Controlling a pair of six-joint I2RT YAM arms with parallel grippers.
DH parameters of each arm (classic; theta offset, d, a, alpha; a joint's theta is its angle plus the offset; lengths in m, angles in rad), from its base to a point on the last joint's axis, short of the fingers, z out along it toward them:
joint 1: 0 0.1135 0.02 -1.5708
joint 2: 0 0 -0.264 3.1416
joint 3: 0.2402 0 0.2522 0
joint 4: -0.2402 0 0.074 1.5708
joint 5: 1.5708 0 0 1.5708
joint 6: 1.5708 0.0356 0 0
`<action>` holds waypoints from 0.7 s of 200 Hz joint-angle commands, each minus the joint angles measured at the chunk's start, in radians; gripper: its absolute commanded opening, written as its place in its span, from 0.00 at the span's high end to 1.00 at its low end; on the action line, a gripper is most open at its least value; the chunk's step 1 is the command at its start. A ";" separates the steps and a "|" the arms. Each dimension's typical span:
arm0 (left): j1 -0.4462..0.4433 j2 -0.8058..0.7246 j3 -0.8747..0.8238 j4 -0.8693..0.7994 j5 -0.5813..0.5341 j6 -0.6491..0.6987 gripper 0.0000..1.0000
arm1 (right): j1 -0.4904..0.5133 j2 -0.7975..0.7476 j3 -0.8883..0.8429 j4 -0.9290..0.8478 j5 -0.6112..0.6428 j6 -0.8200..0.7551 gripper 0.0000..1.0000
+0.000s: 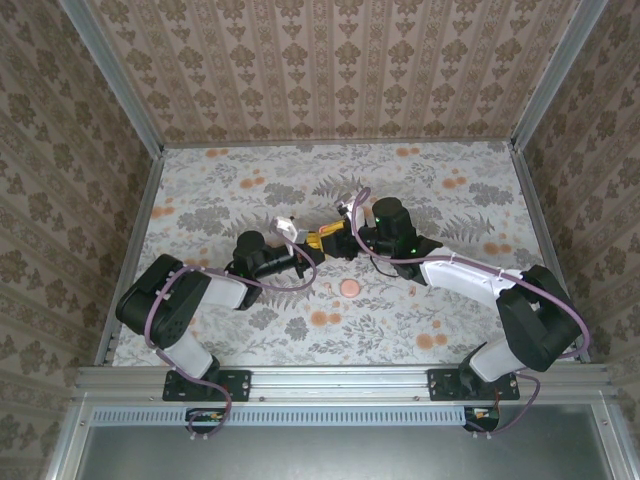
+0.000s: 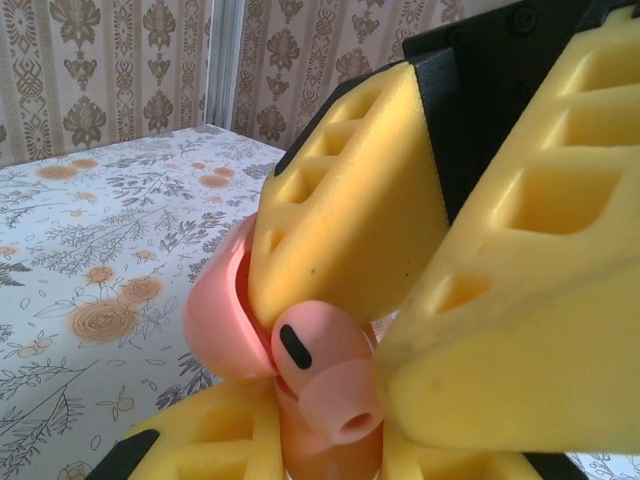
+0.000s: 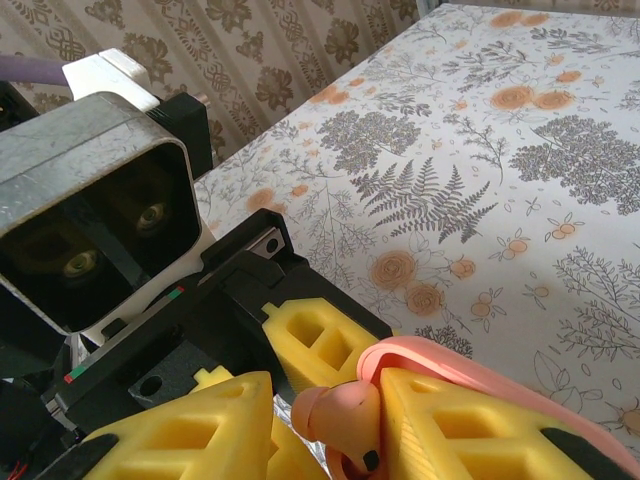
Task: Insert wireless bluetooth earbuds into charging case
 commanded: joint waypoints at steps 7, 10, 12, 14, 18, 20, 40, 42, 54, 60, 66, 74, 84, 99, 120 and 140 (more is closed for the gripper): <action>0.001 -0.024 -0.007 0.068 0.007 0.007 0.83 | 0.005 0.021 0.014 -0.043 0.049 0.020 0.65; 0.001 -0.023 -0.006 0.068 0.008 0.008 0.83 | 0.005 0.020 0.014 -0.043 0.050 0.023 0.64; 0.001 -0.022 -0.007 0.068 0.007 0.008 0.83 | 0.005 0.020 0.013 -0.043 0.051 0.023 0.65; 0.001 -0.024 -0.007 0.068 0.007 0.008 0.83 | 0.005 0.020 0.014 -0.043 0.053 0.024 0.64; 0.001 -0.024 -0.007 0.068 0.006 0.008 0.83 | 0.005 0.019 0.014 -0.043 0.055 0.025 0.64; 0.001 -0.023 -0.009 0.068 0.006 0.008 0.83 | 0.005 0.018 0.014 -0.043 0.056 0.027 0.64; 0.001 -0.023 -0.009 0.068 0.004 0.008 0.83 | 0.006 0.018 0.014 -0.045 0.061 0.030 0.62; 0.001 -0.023 -0.010 0.068 0.004 0.008 0.83 | 0.005 0.017 0.015 -0.044 0.062 0.030 0.62; 0.001 -0.023 -0.010 0.068 0.000 0.009 0.83 | 0.005 0.014 0.014 -0.044 0.064 0.031 0.61; 0.001 -0.022 -0.011 0.068 0.001 0.010 0.83 | 0.005 0.015 0.016 -0.045 0.065 0.032 0.60; 0.001 -0.021 -0.011 0.067 0.001 0.010 0.83 | 0.005 0.012 0.016 -0.046 0.066 0.032 0.59; 0.002 -0.020 -0.011 0.066 0.001 0.009 0.83 | 0.005 0.011 0.018 -0.046 0.067 0.035 0.58; 0.002 -0.017 -0.011 0.066 0.003 0.008 0.83 | 0.005 0.007 0.017 -0.045 0.068 0.035 0.58; 0.002 -0.014 -0.011 0.066 0.001 0.010 0.83 | 0.006 0.001 0.019 -0.048 0.072 0.037 0.56; 0.002 -0.012 -0.014 0.066 -0.008 0.016 0.83 | 0.005 -0.015 0.023 -0.055 0.076 0.040 0.54; 0.002 -0.007 -0.016 0.066 -0.010 0.020 0.83 | 0.005 -0.032 0.026 -0.063 0.081 0.041 0.52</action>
